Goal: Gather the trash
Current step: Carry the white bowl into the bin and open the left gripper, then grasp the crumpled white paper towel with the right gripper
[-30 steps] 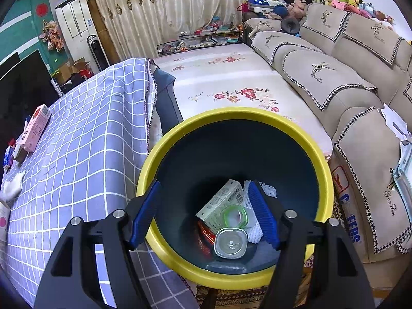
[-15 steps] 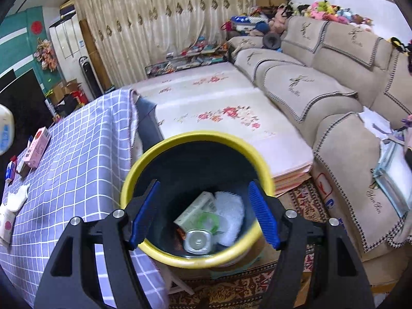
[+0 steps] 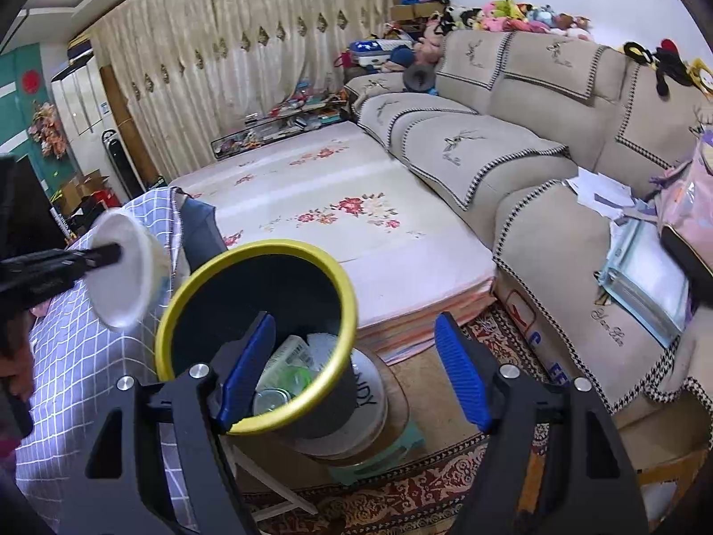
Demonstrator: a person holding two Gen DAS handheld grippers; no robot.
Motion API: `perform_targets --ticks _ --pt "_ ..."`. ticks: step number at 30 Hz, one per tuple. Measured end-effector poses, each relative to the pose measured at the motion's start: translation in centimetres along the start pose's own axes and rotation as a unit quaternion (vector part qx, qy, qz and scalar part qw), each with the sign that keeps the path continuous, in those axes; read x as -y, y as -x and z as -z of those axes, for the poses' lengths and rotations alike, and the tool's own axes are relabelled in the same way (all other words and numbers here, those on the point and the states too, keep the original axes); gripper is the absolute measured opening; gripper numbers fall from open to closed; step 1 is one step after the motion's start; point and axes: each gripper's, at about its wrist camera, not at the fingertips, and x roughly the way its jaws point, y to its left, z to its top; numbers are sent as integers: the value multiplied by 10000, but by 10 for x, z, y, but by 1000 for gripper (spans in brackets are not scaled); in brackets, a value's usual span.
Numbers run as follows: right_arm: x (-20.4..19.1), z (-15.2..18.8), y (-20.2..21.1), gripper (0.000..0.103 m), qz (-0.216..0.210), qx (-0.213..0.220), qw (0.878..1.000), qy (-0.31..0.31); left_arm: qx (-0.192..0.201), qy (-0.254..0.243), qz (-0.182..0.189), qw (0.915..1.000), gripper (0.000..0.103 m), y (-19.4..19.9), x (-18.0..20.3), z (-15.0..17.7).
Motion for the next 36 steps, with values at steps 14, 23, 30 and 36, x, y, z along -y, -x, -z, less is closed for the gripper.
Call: perform_targets --ticks 14,23,30,36 --pt "11 3 -11 73 -36 -118 9999 -91 -157 269 126 9994 42 -40 -7 9" --pt "-15 6 -19 74 -165 -266 9994 154 688 702 -105 9951 58 84 -49 48" --pt "-85 5 -29 75 -791 -443 9931 738 1120 1298 -759 9823 74 193 -102 121" --pt "-187 10 -28 75 -1694 -567 9722 1516 1284 1916 -1830 9557 75 270 -149 193"
